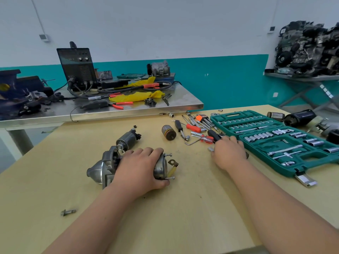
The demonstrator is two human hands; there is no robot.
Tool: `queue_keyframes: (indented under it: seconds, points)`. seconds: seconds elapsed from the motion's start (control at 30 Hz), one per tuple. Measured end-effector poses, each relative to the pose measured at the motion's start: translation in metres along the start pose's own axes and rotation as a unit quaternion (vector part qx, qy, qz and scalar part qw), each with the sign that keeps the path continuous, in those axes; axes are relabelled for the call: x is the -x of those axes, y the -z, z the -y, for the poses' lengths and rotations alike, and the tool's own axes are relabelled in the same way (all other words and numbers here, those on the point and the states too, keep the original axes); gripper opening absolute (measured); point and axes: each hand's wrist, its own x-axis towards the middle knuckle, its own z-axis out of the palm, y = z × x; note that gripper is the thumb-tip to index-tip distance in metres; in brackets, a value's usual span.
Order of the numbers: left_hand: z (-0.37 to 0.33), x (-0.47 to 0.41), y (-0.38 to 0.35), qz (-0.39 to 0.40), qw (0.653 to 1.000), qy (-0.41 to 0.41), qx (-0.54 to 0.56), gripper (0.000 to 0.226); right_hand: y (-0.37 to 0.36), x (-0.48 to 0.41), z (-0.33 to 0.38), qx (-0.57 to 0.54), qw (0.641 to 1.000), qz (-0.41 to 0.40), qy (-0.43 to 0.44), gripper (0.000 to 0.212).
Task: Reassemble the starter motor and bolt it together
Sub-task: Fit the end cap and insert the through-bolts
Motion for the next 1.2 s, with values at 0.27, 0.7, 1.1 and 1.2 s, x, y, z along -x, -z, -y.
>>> queue_keyframes:
  seconds: [0.27, 0.7, 1.1, 1.2]
  points:
    - [-0.007, -0.001, 0.014, 0.001, 0.991, 0.034, 0.126, 0.084, 0.029, 0.038, 0.021, -0.448, 0.881, 0.021, 0.148, 0.015]
    - [-0.051, -0.020, 0.010, -0.120, 0.909, 0.100, 0.388, 0.019, 0.019, 0.004, -0.015, -0.259, 0.964, -0.028, -0.049, 0.034]
    - [-0.051, -0.016, 0.002, -0.125, 0.908, 0.105, 0.386, 0.022, -0.001, -0.011, -0.006, 0.056, 0.994, 0.037, -0.089, 0.035]
    - [-0.063, -0.013, 0.001, -0.099, 0.901, 0.097, 0.412, 0.019, 0.001, -0.004, -0.005, 0.031, 0.995, 0.046, -0.088, 0.035]
